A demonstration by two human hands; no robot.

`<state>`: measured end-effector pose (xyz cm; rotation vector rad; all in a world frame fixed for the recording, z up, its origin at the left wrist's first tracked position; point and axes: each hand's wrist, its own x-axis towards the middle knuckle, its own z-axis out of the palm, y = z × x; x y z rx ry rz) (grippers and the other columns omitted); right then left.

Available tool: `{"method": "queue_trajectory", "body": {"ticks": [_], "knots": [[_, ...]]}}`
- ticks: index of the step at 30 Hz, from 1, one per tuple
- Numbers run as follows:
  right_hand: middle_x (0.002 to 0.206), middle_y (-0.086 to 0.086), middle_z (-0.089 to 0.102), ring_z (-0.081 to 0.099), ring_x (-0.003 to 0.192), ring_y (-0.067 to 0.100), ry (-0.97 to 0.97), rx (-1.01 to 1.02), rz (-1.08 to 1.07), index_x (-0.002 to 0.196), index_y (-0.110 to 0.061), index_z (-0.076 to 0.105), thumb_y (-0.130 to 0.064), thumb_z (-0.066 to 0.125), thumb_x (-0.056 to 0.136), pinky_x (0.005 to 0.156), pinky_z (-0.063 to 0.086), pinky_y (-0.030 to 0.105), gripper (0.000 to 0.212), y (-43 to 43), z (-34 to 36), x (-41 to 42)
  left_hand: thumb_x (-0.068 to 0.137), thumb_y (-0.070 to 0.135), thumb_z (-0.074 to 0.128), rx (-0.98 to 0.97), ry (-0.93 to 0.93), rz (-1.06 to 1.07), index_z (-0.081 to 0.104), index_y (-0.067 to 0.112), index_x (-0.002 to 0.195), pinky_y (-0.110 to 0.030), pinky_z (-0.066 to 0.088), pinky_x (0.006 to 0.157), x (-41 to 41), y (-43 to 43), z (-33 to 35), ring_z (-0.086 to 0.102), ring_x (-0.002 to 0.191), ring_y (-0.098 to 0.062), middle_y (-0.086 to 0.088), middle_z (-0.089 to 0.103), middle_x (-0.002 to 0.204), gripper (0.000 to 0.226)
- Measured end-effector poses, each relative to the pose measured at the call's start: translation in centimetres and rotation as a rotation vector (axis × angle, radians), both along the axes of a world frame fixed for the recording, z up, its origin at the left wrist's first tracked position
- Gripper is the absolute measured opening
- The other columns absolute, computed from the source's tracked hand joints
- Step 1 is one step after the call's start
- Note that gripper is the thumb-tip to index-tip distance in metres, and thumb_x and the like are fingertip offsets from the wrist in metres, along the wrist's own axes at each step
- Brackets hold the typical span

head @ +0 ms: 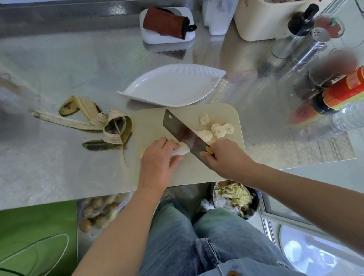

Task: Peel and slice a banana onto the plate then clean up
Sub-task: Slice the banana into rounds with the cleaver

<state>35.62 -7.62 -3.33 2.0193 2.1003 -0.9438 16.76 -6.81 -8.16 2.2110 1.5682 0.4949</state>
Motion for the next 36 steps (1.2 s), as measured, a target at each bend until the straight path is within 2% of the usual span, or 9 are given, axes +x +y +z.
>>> {"method": "queue_trajectory", "body": {"ticks": [2, 7, 12, 15, 20, 23, 25, 28, 36], "knots": [[0.054, 0.002, 0.036, 0.034, 0.049, 0.015, -0.003, 0.001, -0.001, 0.056, -0.017, 0.031, -0.031, 0.044, 0.099, 0.045, 0.022, 0.028, 0.048, 0.0, -0.4, -0.4, 0.071, 0.016, 0.081, -0.004, -0.001, 0.006, 0.065, 0.011, 0.094, -0.033, 0.047, 0.065, 0.0, 0.0, 0.0, 0.056, 0.077, -0.024, -0.006, 0.06, 0.09, 0.028], [0.054, 0.0, 0.034, 0.039, 0.055, 0.022, 0.002, 0.003, -0.017, 0.057, -0.019, 0.028, -0.034, 0.043, 0.099, 0.045, 0.02, 0.028, 0.047, -0.2, -1.7, -0.9, 0.072, 0.017, 0.08, -0.011, 0.003, 0.005, 0.064, 0.011, 0.094, -0.032, 0.046, 0.065, 0.1, 0.0, 0.1, 0.056, 0.077, -0.023, -0.006, 0.06, 0.09, 0.028], [0.054, 0.0, 0.036, 0.035, 0.05, 0.015, 0.016, 0.009, -0.049, 0.055, -0.019, 0.03, -0.032, 0.044, 0.099, 0.046, 0.021, 0.027, 0.048, 0.3, -1.2, -0.1, 0.073, 0.017, 0.079, -0.012, 0.008, 0.01, 0.064, 0.011, 0.096, -0.028, 0.042, 0.067, 0.1, -0.1, 0.1, 0.057, 0.079, -0.023, -0.006, 0.061, 0.092, 0.028], [0.056, 0.002, 0.039, 0.039, 0.052, 0.017, 0.007, 0.018, -0.095, 0.056, -0.019, 0.032, -0.032, 0.044, 0.1, 0.047, 0.024, 0.028, 0.047, 0.7, -0.8, 0.7, 0.074, 0.017, 0.079, -0.025, 0.002, 0.01, 0.064, 0.011, 0.097, -0.028, 0.044, 0.066, 0.5, 0.1, 0.2, 0.057, 0.082, -0.022, -0.006, 0.061, 0.093, 0.027], [0.053, 0.003, 0.041, 0.042, 0.051, 0.02, 0.019, 0.015, -0.112, 0.055, -0.017, 0.036, -0.034, 0.045, 0.098, 0.052, 0.033, 0.032, 0.047, 1.4, -0.5, 1.9, 0.075, 0.016, 0.078, -0.027, -0.014, -0.001, 0.064, 0.011, 0.096, -0.023, 0.037, 0.065, 1.8, 0.7, 0.4, 0.056, 0.082, -0.021, -0.005, 0.062, 0.093, 0.026], [0.05, 0.002, 0.04, 0.039, 0.048, 0.017, 0.051, 0.051, -0.104, 0.053, -0.017, 0.036, -0.033, 0.047, 0.098, 0.05, 0.03, 0.03, 0.049, 1.5, 0.2, 2.5, 0.072, 0.017, 0.08, -0.01, -0.028, -0.023, 0.065, 0.012, 0.095, -0.027, 0.044, 0.061, 2.0, 0.7, 0.4, 0.057, 0.08, -0.023, -0.005, 0.062, 0.091, 0.029], [0.051, 0.001, 0.042, 0.039, 0.047, 0.014, 0.04, 0.047, -0.066, 0.054, -0.017, 0.039, -0.033, 0.047, 0.098, 0.047, 0.026, 0.029, 0.047, 1.4, 0.7, 2.9, 0.071, 0.022, 0.081, -0.004, -0.018, -0.03, 0.064, 0.013, 0.098, -0.03, 0.048, 0.065, 1.7, 0.6, 0.3, 0.057, 0.081, -0.021, -0.004, 0.063, 0.094, 0.032], [0.055, 0.002, 0.046, 0.044, 0.051, 0.017, 0.013, 0.025, -0.024, 0.061, -0.014, 0.045, -0.035, 0.047, 0.097, 0.046, 0.028, 0.027, 0.042, 1.1, 1.2, 3.1, 0.071, 0.025, 0.081, 0.011, 0.008, -0.034, 0.064, 0.015, 0.1, -0.029, 0.047, 0.068, 1.4, 0.4, 0.2, 0.058, 0.081, -0.02, -0.004, 0.064, 0.095, 0.035], [0.054, 0.001, 0.042, 0.04, 0.049, 0.014, -0.014, -0.014, -0.004, 0.056, -0.018, 0.037, -0.033, 0.047, 0.098, 0.046, 0.026, 0.027, 0.046, 0.9, 2.3, 2.5, 0.07, 0.02, 0.083, 0.02, 0.032, -0.035, 0.067, 0.013, 0.097, -0.028, 0.048, 0.066, 1.5, 0.5, 0.6, 0.061, 0.079, -0.021, -0.005, 0.066, 0.094, 0.032]]}}
